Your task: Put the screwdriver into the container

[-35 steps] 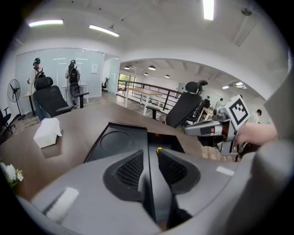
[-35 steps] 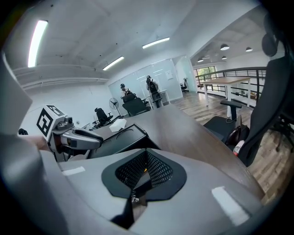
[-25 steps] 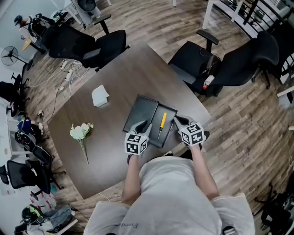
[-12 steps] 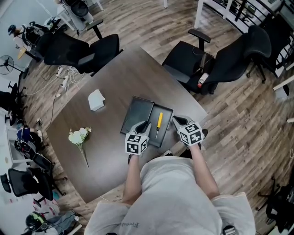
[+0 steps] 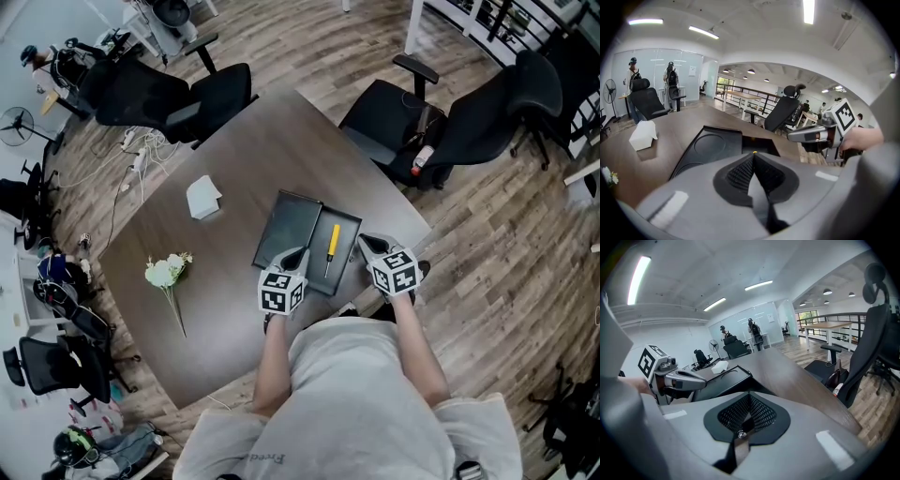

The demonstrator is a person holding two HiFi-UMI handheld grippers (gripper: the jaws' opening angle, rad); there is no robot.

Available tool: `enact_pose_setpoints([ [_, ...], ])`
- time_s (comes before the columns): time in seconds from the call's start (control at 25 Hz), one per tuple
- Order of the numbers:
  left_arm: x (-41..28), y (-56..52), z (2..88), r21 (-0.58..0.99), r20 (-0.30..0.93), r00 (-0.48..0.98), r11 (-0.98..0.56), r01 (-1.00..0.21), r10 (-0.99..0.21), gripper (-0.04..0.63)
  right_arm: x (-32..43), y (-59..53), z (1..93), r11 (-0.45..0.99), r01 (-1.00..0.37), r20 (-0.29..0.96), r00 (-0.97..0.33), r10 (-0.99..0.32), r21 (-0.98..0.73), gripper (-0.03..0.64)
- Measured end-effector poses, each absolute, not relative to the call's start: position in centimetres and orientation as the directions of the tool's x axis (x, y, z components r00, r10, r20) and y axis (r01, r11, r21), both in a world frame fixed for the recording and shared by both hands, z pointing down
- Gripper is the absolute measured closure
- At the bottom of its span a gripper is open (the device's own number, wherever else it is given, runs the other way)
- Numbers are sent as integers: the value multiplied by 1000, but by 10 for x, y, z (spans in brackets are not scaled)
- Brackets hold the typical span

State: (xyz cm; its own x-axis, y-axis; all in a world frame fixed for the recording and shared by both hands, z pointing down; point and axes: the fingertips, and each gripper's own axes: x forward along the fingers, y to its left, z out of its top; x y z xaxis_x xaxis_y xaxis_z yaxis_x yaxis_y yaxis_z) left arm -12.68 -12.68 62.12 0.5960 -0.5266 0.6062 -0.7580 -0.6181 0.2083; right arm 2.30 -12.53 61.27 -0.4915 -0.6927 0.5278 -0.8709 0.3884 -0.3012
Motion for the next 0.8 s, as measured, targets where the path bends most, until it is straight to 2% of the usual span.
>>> enact_pose_setpoints([
  [0.8, -125, -124, 623, 209, 601, 603, -626, -752, -524, 540, 24, -122, 613, 394, -875, 534, -484, -693, -282, 615],
])
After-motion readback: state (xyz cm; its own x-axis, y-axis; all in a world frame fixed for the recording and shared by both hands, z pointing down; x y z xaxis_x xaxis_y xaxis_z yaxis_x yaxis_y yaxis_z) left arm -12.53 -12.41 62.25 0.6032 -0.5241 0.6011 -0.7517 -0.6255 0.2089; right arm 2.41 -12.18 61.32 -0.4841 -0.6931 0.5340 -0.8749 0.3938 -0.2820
